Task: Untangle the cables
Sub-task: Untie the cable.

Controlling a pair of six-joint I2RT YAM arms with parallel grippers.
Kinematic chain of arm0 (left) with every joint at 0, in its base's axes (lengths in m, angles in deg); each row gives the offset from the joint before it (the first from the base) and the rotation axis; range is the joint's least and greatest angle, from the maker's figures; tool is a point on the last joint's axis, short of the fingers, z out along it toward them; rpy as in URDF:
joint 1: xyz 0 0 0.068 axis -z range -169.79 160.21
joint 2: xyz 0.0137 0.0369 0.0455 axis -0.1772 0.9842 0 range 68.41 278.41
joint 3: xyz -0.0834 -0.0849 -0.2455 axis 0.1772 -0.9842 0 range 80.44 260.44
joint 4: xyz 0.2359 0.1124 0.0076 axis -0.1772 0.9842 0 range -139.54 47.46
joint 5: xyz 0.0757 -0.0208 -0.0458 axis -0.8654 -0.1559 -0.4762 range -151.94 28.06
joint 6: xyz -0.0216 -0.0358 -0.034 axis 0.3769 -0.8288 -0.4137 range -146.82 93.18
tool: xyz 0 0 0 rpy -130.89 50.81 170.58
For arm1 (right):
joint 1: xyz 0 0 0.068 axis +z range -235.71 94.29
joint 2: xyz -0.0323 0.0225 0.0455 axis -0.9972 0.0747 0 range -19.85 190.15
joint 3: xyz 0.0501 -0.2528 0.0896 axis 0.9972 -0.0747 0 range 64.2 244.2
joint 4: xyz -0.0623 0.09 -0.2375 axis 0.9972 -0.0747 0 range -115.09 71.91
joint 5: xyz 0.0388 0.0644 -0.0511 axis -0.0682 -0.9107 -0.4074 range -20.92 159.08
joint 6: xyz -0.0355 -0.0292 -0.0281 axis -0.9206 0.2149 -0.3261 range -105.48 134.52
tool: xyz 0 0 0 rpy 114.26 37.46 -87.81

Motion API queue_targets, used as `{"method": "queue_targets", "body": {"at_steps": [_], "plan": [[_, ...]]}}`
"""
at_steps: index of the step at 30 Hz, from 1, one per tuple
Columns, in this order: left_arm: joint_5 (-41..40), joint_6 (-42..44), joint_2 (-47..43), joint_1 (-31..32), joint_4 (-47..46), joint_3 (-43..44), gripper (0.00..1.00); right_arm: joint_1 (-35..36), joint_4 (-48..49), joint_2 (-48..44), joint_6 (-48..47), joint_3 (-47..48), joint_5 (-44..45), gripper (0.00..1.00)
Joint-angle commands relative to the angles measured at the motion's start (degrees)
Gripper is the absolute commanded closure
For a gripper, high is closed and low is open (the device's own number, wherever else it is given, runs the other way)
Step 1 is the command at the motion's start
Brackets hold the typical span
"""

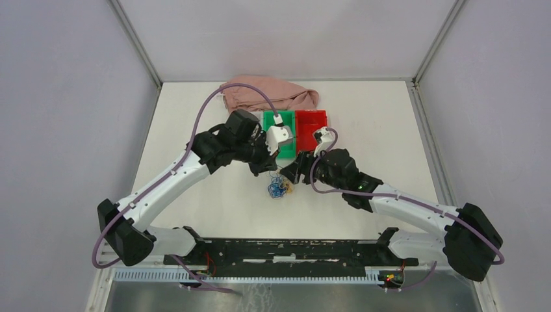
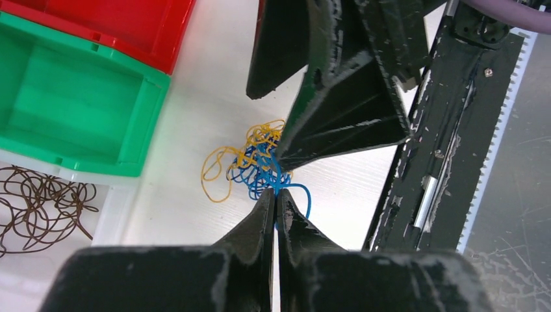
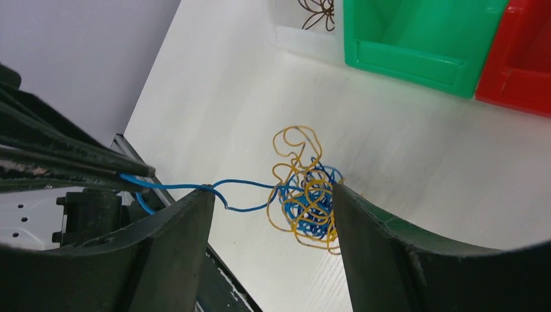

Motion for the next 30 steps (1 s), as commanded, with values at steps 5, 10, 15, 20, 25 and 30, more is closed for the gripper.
{"method": "queue_targets", "body": {"at_steps": [5, 10, 15, 20, 25, 30], "plan": [[2.4, -4.9, -2.4, 1.4, 1.3, 3.8, 0.97, 0.6, 3.3, 0.5, 1.7, 3.8, 5.2, 0.29], [2.8, -5.6, -2.0, 2.3, 1.3, 5.4, 0.97, 1.6, 4.6, 2.2, 3.0, 3.8, 7.0, 0.30], [3.7, -6.0, 0.1, 2.9, 1.6, 11.3, 0.97, 4.5, 5.2, 6.5, 3.7, 5.0, 11.3, 0.31], [5.3, -5.8, 3.1, 3.5, 4.9, 19.2, 0.97, 5.4, 7.3, 10.3, 4.7, 5.8, 12.9, 0.31], [7.4, -5.2, 4.8, 3.7, 7.3, 25.7, 0.97, 5.4, 6.9, 11.0, 4.3, 6.0, 15.2, 0.32], [9.9, -6.8, 5.4, 3.8, 7.8, 32.7, 0.97, 5.4, 7.6, 11.0, 4.5, 3.7, 16.7, 0.34]]}}
